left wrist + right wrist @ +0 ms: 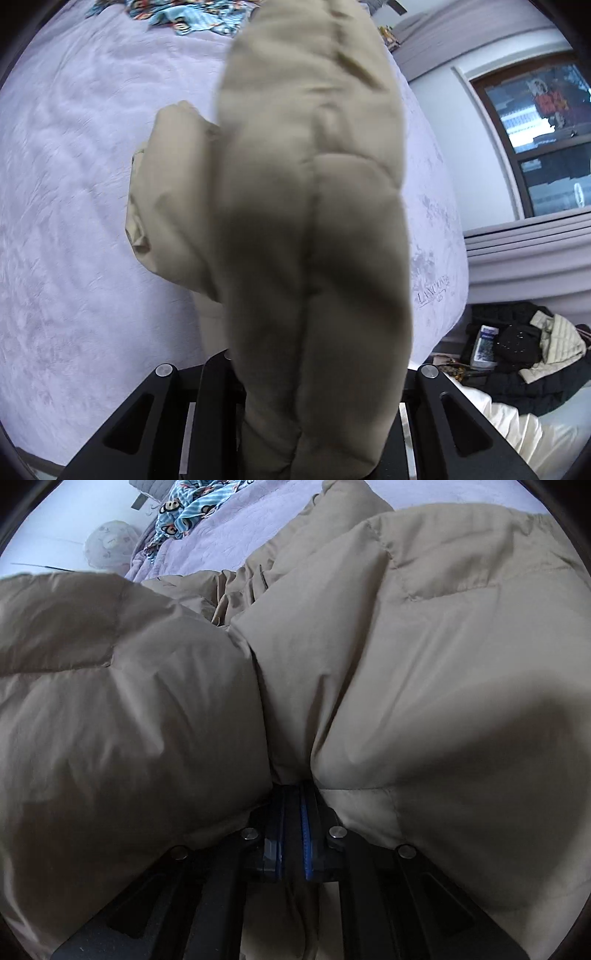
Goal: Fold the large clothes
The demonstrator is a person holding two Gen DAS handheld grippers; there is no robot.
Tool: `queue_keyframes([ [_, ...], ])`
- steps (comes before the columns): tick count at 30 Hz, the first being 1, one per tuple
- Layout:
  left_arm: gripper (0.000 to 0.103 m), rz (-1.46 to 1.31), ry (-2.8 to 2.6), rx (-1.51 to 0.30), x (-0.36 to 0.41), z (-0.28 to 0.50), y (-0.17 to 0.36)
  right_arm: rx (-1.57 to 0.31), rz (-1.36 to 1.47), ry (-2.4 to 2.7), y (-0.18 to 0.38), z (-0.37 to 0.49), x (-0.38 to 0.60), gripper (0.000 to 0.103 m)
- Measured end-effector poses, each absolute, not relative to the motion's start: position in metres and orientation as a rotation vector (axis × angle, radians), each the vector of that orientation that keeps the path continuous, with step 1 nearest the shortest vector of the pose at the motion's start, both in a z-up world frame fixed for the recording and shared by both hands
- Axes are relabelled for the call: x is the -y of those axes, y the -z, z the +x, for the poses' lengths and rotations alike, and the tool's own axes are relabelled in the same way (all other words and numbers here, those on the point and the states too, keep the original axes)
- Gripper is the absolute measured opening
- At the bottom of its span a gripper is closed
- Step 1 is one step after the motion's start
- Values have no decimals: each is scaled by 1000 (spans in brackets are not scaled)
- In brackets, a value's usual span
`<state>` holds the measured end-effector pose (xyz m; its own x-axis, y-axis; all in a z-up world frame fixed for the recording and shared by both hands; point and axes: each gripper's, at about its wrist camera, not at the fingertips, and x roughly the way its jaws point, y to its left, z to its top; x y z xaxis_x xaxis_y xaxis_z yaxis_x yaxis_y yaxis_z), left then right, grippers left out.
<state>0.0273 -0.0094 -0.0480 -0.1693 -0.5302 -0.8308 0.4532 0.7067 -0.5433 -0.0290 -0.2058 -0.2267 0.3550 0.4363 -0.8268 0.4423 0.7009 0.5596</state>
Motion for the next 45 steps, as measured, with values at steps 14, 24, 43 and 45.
queue_keyframes([
  [14, 67, 63, 1089, -1593, 141, 4, 61, -1111, 1006, 128, 157, -131, 302, 7],
  [24, 67, 1, 1215, -1748, 211, -7, 137, -1033, 1024, 304, 132, -254, 297, 61],
  [43, 67, 301, 907, -1126, 165, 32, 79, -1029, 739, 383, 113, -217, 266, 14],
  [45, 67, 311, 833, -1160, 155, 53, 105, -1040, 724, 408, 119, -224, 269, 14],
])
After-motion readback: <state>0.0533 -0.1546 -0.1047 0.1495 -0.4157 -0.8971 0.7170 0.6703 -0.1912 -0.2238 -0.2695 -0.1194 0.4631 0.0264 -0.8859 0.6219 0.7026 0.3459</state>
